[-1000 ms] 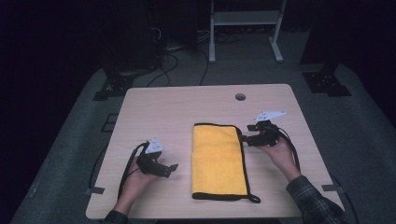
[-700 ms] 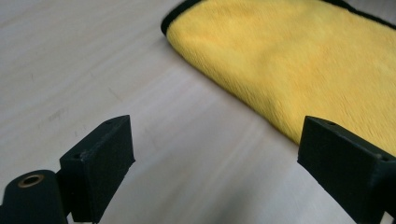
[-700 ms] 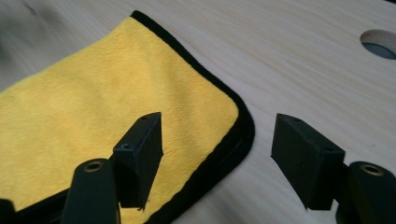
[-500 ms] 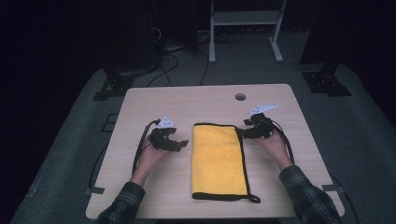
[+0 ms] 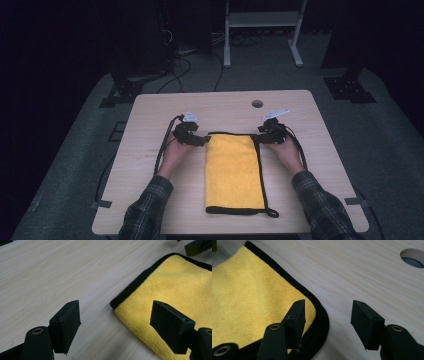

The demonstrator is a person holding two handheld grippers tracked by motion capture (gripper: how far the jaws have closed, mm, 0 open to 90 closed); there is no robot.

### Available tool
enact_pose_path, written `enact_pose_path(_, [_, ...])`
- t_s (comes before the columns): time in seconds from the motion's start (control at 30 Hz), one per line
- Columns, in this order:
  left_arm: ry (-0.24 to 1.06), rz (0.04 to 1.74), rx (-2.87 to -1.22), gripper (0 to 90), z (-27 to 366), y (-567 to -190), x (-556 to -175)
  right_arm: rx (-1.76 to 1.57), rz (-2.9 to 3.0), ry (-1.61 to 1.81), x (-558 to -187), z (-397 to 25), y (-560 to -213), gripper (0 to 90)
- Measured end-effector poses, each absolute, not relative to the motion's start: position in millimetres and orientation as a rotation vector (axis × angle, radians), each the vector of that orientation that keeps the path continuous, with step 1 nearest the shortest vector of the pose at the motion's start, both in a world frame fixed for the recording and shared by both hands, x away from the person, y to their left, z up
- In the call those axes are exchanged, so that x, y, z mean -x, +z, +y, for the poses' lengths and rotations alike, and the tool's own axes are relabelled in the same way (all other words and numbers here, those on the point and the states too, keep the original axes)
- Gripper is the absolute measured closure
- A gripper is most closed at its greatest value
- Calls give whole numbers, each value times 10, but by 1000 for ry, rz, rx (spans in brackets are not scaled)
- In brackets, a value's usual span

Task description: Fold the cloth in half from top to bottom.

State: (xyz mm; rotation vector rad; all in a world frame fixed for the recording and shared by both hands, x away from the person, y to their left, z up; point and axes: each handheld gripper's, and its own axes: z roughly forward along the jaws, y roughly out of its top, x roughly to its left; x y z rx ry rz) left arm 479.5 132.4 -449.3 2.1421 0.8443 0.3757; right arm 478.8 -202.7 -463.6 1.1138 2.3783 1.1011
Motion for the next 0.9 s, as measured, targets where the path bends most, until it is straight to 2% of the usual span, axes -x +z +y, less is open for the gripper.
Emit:
enact_pose_path(0.3, [368,875,-2175,228,1252,-4550,-4929,-1109,2414,1068,-4818,-2030,-4764,472])
enact_pose_path(0.37, [373,878,-2183,228,1241,-4563,-4940,-1110,2418,1067,-4817,-2037,-4760,513])
enact_pose_path(0.47, [378,875,-2196,229,1227,-4599,-4958,-1095,2431,1081,-4806,-2033,-4757,632])
enact_pose_path(0.6, [365,869,-2226,248,1211,-4653,-4970,-1092,2447,1075,-4792,-2004,-4745,695])
enact_pose_path(0.83, [295,822,-2245,441,1194,-4694,-4969,-1085,2466,1077,-4782,-1987,-4740,786])
enact_pose_path(0.9, [281,803,-2254,536,1180,-4686,-4958,-1095,2469,1073,-4775,-1977,-4734,801])
